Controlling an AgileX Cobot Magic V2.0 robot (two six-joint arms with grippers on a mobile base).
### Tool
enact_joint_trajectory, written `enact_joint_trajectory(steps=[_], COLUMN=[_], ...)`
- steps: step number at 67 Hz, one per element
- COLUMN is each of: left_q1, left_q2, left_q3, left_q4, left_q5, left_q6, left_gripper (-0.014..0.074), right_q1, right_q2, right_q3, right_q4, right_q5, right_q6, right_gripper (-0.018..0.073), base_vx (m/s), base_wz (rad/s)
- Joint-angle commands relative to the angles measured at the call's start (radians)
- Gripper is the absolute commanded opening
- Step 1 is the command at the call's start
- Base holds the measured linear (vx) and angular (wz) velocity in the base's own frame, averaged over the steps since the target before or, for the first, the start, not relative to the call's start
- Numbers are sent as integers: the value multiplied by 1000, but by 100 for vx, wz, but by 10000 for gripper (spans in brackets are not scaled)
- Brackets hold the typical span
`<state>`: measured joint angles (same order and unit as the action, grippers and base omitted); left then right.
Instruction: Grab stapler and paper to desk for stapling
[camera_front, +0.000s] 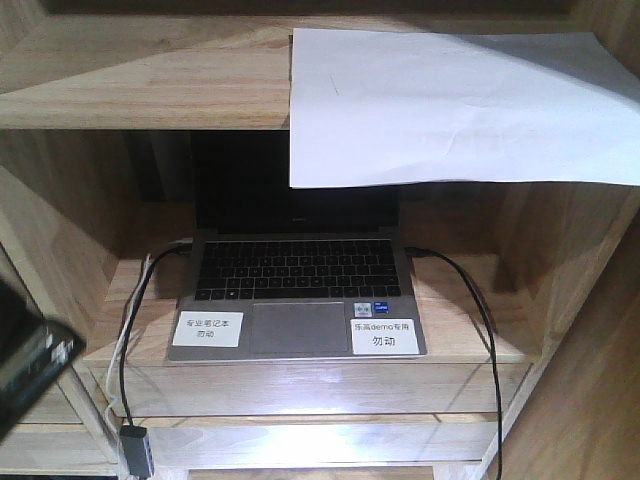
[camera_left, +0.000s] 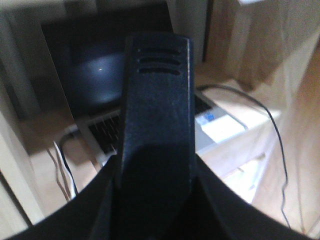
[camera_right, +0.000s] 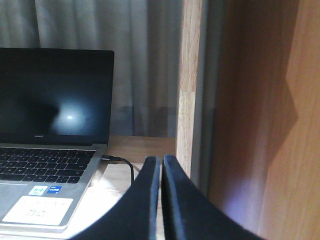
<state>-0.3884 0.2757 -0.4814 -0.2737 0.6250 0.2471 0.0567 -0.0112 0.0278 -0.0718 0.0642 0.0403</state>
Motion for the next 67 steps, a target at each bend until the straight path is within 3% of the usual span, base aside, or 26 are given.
enact_joint_trajectory(steps=[1,15,67], left_q1=[-3,-3,-3], left_q2=[-79,-191,-195], left_q3=[32,89,89], left_q4=[-39,-38,-38], left_q5=[-123,-119,-116], left_q6=[1,0,-2], left_gripper=[-7,-7,-7], right_q1=[-6,-6,-6], right_q2=[-14,-14,-14], right_q3=[4,4,4], right_q4=[-2,-2,-2], right_q5=[-76,-76,-76], right_q6=[-10,-10,-10], right_gripper=[-9,-9,-9], base_vx=[0,0,0], base_wz=[0,0,0])
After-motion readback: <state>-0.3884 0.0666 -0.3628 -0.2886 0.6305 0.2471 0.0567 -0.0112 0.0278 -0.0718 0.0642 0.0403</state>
